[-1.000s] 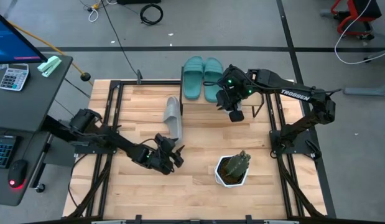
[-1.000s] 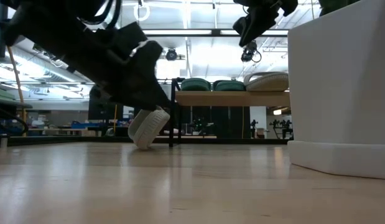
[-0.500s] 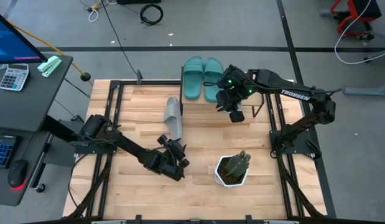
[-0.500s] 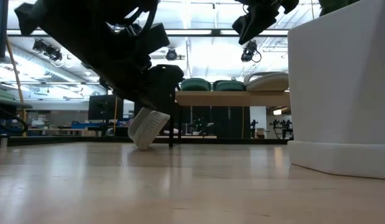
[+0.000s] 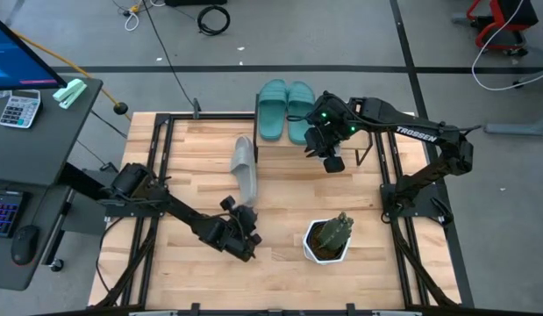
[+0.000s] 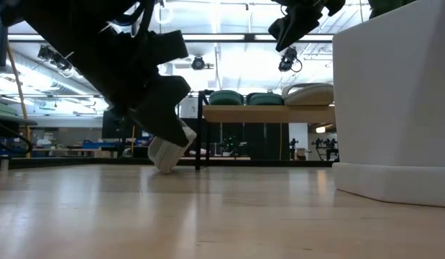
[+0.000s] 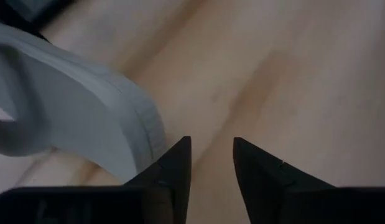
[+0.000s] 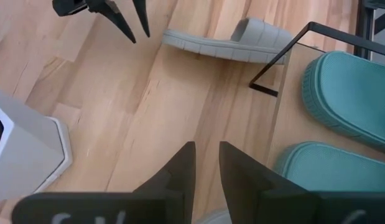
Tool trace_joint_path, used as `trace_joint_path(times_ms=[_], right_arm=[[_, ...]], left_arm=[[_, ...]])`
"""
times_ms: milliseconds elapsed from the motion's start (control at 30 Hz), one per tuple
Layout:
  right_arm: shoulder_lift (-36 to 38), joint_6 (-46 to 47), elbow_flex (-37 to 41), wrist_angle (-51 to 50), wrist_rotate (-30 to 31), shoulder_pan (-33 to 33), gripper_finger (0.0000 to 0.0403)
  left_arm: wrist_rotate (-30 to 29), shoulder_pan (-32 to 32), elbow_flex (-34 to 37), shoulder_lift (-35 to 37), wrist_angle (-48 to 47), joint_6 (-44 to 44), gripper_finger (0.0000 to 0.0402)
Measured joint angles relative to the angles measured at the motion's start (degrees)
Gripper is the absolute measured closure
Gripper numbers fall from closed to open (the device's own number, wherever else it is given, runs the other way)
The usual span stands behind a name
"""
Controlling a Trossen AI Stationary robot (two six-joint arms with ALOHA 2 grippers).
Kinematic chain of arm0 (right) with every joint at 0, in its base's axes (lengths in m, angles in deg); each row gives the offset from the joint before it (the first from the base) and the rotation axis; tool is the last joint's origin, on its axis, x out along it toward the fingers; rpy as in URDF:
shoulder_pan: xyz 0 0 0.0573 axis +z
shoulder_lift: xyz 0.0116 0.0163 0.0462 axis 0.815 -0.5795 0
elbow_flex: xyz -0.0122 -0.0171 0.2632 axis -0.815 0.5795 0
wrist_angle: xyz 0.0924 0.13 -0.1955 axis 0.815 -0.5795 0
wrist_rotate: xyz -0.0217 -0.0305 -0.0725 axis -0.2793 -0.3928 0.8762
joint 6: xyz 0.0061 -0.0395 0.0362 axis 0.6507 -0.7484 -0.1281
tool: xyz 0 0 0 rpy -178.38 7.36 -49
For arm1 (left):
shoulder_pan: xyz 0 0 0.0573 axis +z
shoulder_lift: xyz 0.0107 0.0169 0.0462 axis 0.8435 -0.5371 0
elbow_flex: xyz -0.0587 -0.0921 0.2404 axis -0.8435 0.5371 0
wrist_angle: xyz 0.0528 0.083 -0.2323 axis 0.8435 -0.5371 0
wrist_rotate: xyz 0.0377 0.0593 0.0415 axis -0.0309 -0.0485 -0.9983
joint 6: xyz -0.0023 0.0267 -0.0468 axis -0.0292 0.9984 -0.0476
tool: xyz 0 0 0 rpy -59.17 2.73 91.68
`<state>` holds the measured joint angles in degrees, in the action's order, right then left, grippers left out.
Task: Pick and place slides into the shelf
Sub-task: Put the gray slides on the shelf
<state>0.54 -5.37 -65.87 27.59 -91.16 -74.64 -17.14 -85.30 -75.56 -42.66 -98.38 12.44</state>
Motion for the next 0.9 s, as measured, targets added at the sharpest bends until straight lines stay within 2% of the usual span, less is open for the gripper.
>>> trace_joint_path(times_ms=[133,300,433,533,700,800,900], right_arm=[[0.0,0.0,0.0,0.0,0.0,0.0,0.0325],[0.0,0.0,0.0,0.0,0.0,0.0,0.0325],[0.0,0.0,0.0,0.0,0.0,0.0,0.0325],[0.0,0.0,0.0,0.0,0.0,0.0,0.0325],[0.0,0.0,0.0,0.0,0.0,0.0,0.0325],[0.0,0.0,0.0,0.0,-0.3,0.0,0.0325],[0.0,0.0,0.0,0.0,-1.8,0.0,0.0325]], left_arm=[[2.1,0.0,0.0,0.0,0.0,0.0,0.0294],[10.8,0.9,0.0,0.0,0.7,0.0,0.0313],[13.2,1.7,0.0,0.0,1.0,-3.5,0.0323],[17.1,2.1,0.0,0.0,1.2,-4.2,0.0334],[24.7,2.2,0.0,0.0,1.8,1.2,0.0362],[23.8,2.2,0.0,0.0,2.2,1.6,0.0368],[18.2,2.2,0.0,0.0,0.3,-2.1,0.0360]])
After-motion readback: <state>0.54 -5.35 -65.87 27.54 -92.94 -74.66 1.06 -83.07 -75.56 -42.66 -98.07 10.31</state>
